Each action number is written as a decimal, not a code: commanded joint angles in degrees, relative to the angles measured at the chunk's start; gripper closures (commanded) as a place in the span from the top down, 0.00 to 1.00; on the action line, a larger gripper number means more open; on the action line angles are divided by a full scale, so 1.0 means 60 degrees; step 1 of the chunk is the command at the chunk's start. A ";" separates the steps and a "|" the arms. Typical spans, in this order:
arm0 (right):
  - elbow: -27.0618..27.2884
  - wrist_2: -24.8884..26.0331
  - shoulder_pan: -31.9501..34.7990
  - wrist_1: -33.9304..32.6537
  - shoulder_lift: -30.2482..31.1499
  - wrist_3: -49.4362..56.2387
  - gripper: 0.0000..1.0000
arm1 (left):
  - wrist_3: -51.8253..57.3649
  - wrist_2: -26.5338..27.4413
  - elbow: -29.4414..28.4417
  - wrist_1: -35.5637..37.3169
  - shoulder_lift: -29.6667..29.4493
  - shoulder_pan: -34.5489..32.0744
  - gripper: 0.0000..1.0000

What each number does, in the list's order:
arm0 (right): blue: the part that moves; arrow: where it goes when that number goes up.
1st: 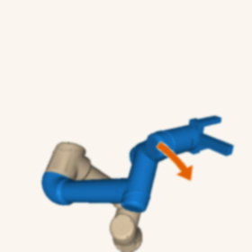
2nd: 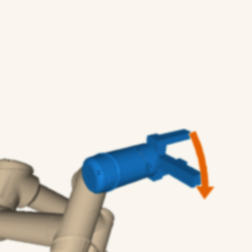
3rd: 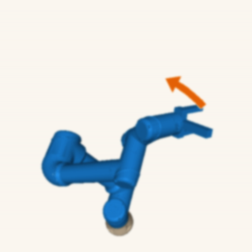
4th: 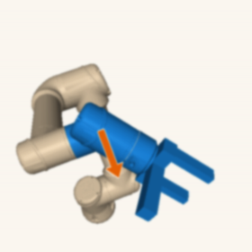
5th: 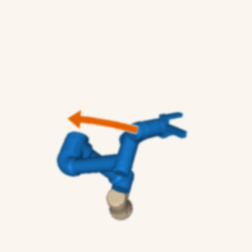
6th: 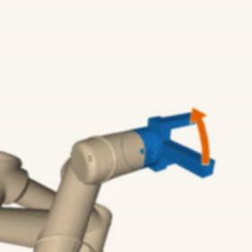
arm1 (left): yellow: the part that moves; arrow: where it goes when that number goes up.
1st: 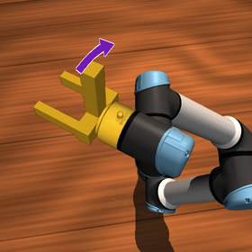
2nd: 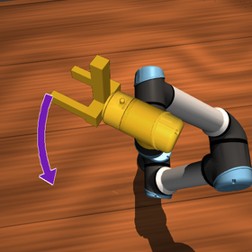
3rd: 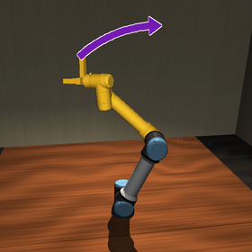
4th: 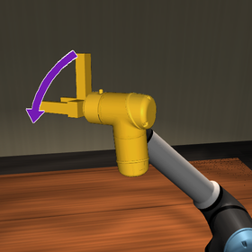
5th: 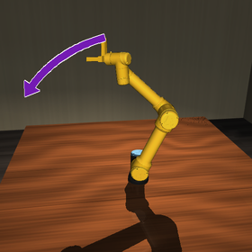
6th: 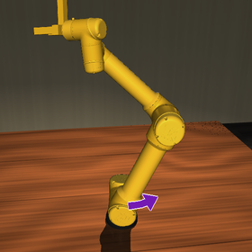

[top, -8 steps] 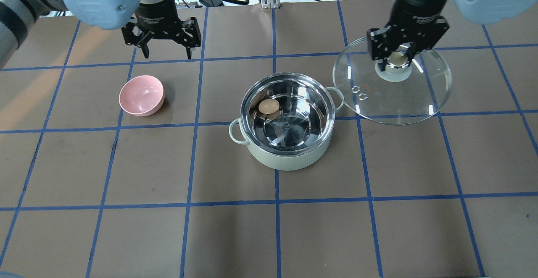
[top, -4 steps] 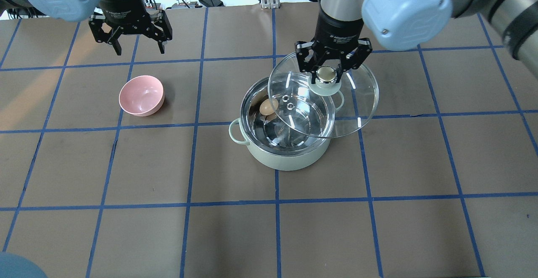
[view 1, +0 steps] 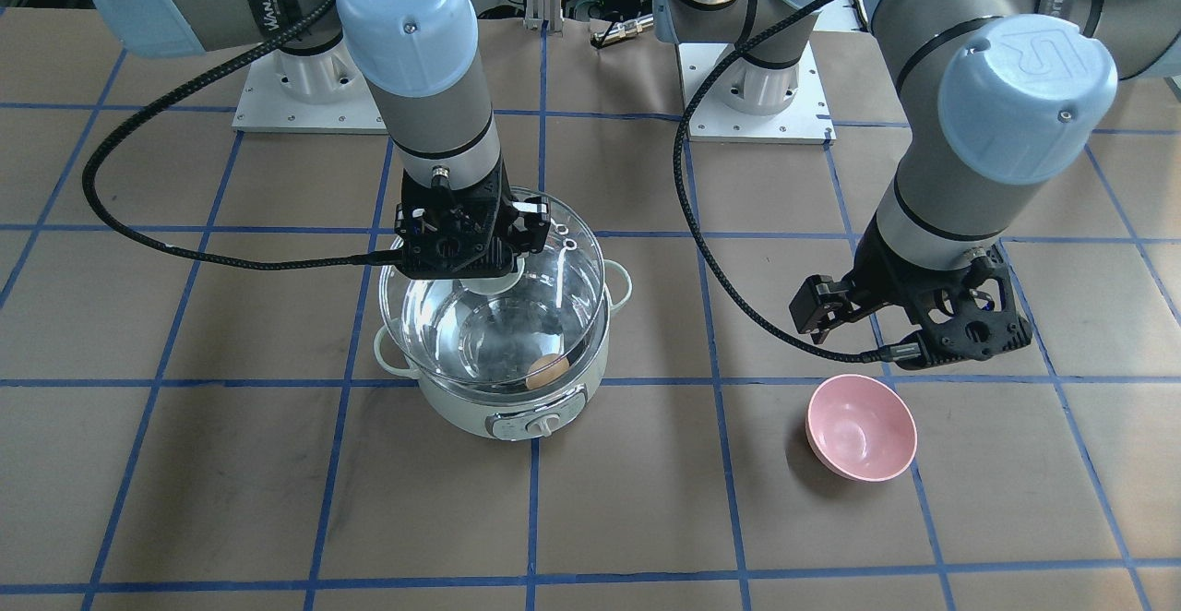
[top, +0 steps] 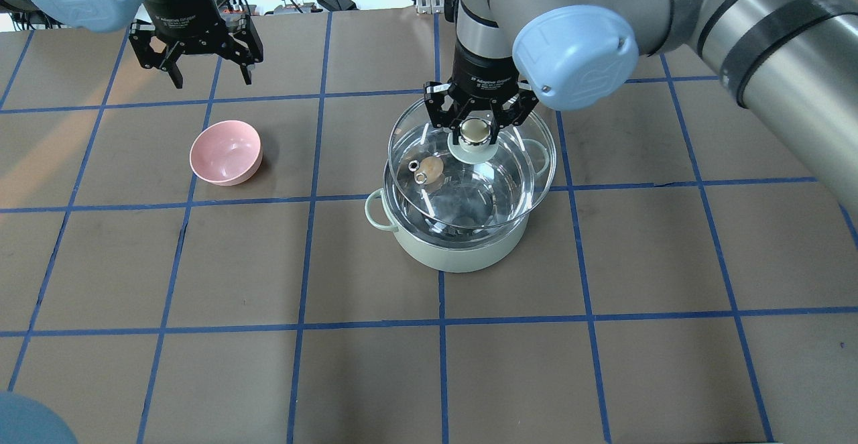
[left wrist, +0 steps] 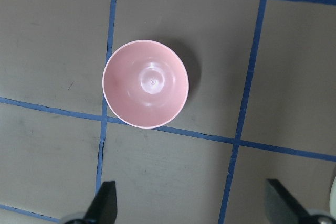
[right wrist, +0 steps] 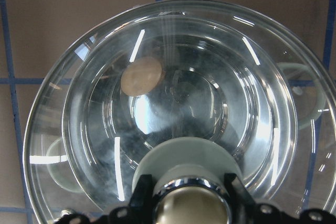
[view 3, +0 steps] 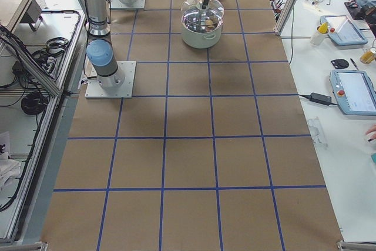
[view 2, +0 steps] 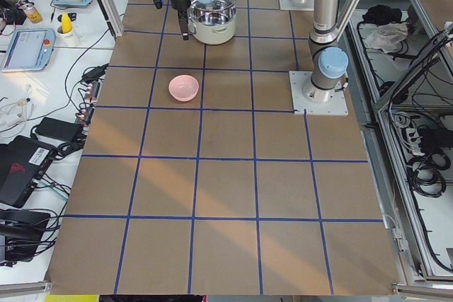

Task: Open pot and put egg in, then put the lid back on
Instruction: 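Lift the glass lid with the right gripper and carry it over the pot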

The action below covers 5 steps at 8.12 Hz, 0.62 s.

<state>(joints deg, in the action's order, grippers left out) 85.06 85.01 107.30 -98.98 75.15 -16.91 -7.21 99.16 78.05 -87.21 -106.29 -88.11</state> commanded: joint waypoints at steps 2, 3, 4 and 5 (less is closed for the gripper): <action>0.0382 0.0011 0.0061 -0.0406 -0.0322 -0.0096 0.00 | 0.0000 -0.0224 0.0000 -0.0011 0.0004 -0.0008 1.00; 0.0398 0.0011 0.0061 -0.0683 -0.0366 -0.0024 0.00 | 0.0000 -0.0224 0.0000 0.0004 0.0004 0.0007 1.00; 0.0398 0.0011 0.0061 -0.0685 -0.0453 -0.0067 0.00 | 0.0000 -0.0224 0.0000 0.0004 0.0004 -0.0008 1.00; 0.0427 -0.0004 0.0061 -0.0685 -0.0483 -0.0110 0.00 | -0.0014 -0.0209 0.0000 -0.0011 0.0004 -0.0022 1.00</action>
<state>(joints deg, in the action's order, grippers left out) 87.34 85.07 107.66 -102.61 72.80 -17.30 -7.21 97.85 78.05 -87.21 -106.26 -88.13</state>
